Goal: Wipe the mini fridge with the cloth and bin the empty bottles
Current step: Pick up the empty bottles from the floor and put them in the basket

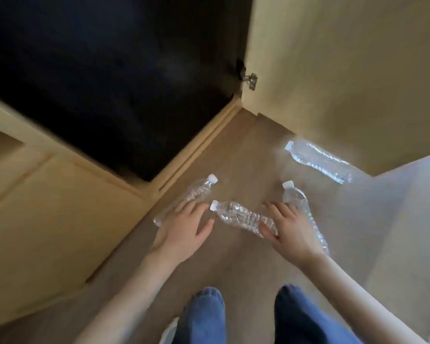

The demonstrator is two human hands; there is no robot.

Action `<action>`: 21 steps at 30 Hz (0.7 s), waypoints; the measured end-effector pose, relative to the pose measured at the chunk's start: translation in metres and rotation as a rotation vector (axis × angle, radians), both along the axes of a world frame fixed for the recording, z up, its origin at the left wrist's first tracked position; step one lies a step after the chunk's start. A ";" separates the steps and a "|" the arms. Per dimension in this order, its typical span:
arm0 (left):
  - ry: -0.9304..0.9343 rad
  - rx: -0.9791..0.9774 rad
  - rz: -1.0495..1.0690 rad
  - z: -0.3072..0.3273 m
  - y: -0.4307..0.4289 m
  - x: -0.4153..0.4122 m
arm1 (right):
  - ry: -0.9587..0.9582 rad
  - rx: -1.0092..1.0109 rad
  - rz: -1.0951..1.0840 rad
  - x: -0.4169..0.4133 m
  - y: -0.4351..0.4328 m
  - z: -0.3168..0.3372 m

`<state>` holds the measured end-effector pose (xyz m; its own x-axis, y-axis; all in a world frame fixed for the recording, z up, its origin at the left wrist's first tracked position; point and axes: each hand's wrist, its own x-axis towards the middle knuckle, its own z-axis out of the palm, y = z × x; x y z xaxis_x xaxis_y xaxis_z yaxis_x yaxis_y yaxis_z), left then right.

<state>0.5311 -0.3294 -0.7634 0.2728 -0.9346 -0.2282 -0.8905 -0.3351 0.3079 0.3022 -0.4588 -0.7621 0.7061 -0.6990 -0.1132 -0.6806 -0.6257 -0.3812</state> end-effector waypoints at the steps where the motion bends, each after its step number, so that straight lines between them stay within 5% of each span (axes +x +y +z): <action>1: -0.007 0.022 -0.010 -0.024 0.002 0.001 | 0.011 0.009 0.020 0.000 -0.001 -0.020; 5: 0.018 0.049 -0.018 -0.082 0.006 0.002 | 0.023 0.015 0.044 -0.004 -0.008 -0.068; 21: 0.007 0.090 0.156 -0.106 -0.025 0.048 | 0.066 0.074 0.131 0.026 -0.016 -0.105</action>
<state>0.5792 -0.3542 -0.8692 0.4107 -0.8568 -0.3118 -0.8237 -0.4953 0.2762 0.3280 -0.4745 -0.8666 0.7799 -0.5896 -0.2101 -0.6202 -0.6827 -0.3863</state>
